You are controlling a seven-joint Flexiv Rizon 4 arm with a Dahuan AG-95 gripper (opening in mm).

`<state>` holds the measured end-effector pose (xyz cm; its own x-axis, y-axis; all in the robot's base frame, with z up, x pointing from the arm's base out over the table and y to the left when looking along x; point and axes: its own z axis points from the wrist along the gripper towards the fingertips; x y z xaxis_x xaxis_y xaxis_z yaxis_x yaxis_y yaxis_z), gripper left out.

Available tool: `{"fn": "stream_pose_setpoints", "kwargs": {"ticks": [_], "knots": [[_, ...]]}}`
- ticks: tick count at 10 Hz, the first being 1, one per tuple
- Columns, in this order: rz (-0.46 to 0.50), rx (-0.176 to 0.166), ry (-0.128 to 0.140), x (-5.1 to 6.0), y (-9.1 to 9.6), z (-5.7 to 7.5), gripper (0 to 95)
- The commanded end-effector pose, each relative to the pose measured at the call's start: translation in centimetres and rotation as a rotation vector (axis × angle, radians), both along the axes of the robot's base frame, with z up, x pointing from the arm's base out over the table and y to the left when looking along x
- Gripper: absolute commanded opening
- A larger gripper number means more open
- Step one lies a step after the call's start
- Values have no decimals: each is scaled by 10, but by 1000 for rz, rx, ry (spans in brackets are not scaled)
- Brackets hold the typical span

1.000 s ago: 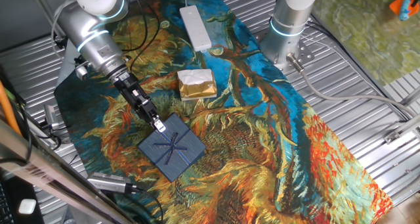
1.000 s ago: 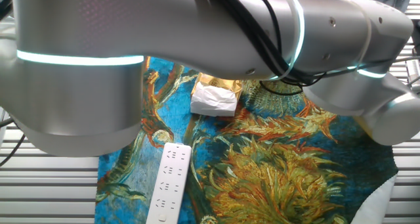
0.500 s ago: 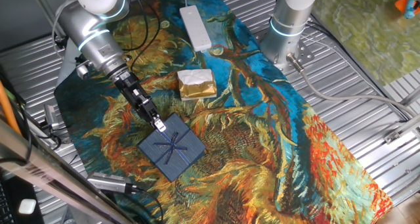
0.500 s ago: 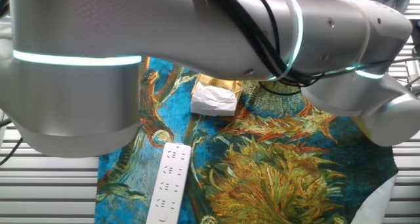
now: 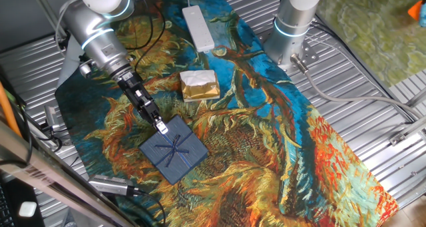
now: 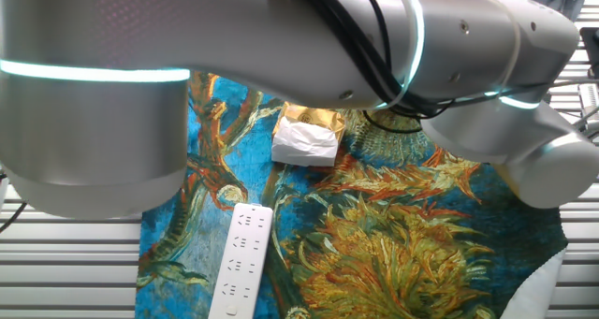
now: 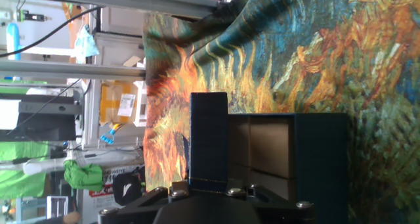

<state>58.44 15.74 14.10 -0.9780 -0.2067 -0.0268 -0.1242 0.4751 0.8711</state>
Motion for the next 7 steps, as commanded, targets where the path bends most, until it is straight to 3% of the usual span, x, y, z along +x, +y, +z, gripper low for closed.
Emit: {"fn": "stream_pose_setpoints", "kwargs": {"ticks": [1, 7], "knots": [[-20, 4, -4, -1, 0, 0, 0], [-30, 2, 0, -1, 0, 0, 0]]}}
